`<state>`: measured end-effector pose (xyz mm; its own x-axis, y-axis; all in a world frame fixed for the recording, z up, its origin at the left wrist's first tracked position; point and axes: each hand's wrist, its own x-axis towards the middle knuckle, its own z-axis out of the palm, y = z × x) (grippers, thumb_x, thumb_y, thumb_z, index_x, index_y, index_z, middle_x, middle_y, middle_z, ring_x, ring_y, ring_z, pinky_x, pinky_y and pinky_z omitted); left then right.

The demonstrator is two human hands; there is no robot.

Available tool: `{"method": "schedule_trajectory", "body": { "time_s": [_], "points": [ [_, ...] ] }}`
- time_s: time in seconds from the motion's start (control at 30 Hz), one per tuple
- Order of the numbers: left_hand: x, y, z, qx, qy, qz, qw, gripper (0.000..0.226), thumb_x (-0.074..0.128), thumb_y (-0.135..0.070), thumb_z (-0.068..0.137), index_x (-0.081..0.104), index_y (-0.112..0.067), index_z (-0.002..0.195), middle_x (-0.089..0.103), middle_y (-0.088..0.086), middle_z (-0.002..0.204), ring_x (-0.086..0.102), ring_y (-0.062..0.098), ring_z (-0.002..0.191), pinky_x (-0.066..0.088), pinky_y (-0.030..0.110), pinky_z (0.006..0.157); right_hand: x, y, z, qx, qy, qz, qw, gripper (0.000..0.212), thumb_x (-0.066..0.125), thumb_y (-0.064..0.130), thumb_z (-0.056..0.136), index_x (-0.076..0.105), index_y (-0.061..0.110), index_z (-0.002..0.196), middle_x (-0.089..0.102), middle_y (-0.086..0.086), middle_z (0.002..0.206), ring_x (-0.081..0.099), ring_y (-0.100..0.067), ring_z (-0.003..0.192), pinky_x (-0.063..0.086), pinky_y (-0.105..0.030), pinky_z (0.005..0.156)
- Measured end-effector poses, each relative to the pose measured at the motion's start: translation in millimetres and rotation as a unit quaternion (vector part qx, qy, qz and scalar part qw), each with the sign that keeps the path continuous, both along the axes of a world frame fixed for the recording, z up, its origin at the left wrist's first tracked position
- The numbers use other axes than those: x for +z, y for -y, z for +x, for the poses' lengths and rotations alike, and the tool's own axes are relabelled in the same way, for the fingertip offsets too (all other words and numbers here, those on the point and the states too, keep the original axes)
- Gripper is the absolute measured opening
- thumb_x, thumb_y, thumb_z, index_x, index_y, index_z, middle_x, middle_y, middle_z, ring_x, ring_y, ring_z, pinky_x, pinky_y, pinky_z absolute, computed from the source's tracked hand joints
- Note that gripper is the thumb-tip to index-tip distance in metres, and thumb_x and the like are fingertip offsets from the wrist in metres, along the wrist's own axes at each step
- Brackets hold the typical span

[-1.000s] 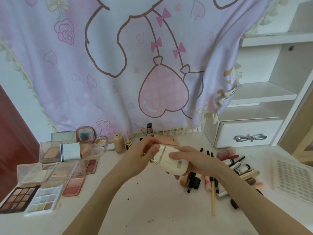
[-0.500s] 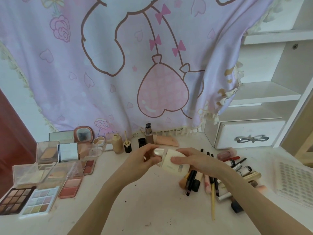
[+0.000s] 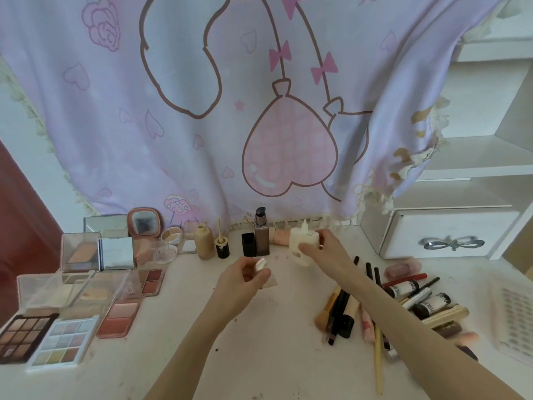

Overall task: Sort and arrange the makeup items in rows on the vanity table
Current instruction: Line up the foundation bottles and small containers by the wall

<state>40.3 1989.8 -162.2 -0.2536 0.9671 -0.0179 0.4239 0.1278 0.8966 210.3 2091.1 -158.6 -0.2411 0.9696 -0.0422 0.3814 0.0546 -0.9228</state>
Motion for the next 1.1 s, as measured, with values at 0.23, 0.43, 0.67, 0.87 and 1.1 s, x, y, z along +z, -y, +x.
{"method": "schedule_trajectory", "body": {
  "time_s": [0.23, 0.43, 0.67, 0.87, 1.1],
  "points": [
    [-10, -18, 2, 0.054, 0.0, -0.018, 0.998, 0.02, 0.067, -0.03, 0.081, 0.053, -0.026, 0.095, 0.065, -0.007, 0.093, 0.063, 0.011, 0.085, 0.049, 0.023, 0.077, -23, -18, -31, -0.024, 0.021, 0.05, 0.998, 0.039, 0.065, 0.021, 0.084, 0.046, 0.014, 0.118, 0.05, 0.006, 0.1, 0.048, -0.008, 0.086, 0.034, -0.012, 0.057],
    [-15, -30, 8, 0.077, -0.016, -0.001, 0.997, 0.018, 0.066, -0.029, 0.082, 0.059, -0.023, 0.098, 0.059, -0.013, 0.084, 0.063, 0.012, 0.085, 0.047, 0.02, 0.074, -30, -22, -32, -0.042, 0.035, 0.1, 0.993, 0.035, 0.068, 0.02, 0.081, 0.041, 0.023, 0.103, 0.05, 0.008, 0.096, 0.049, -0.01, 0.086, 0.035, -0.012, 0.06],
    [-23, -47, 22, 0.169, 0.005, 0.029, 0.985, 0.029, 0.069, -0.024, 0.081, 0.06, -0.013, 0.106, 0.055, -0.012, 0.077, 0.054, 0.004, 0.076, 0.039, 0.011, 0.066, -33, -26, -22, -0.059, 0.087, 0.138, 0.985, 0.032, 0.067, 0.023, 0.081, 0.046, 0.017, 0.104, 0.05, 0.005, 0.099, 0.049, -0.013, 0.088, 0.037, -0.022, 0.069],
    [-27, -57, 38, 0.171, -0.009, 0.042, 0.984, 0.026, 0.066, -0.019, 0.084, 0.055, -0.01, 0.105, 0.053, -0.009, 0.077, 0.048, -0.003, 0.068, 0.036, -0.001, 0.057, -33, -25, -16, -0.049, 0.098, 0.125, 0.986, 0.035, 0.064, 0.022, 0.084, 0.046, 0.013, 0.113, 0.051, 0.0, 0.107, 0.049, -0.015, 0.092, 0.037, -0.023, 0.072],
    [-26, -63, 49, 0.171, -0.025, 0.062, 0.983, 0.026, 0.06, -0.013, 0.087, 0.056, -0.007, 0.113, 0.062, 0.005, 0.106, 0.052, 0.008, 0.083, 0.036, 0.01, 0.066, -33, -18, -11, -0.005, 0.137, 0.137, 0.981, 0.041, 0.054, 0.019, 0.089, 0.045, 0.009, 0.128, 0.051, -0.009, 0.113, 0.052, -0.021, 0.099, 0.042, -0.028, 0.084]
  ]
}}
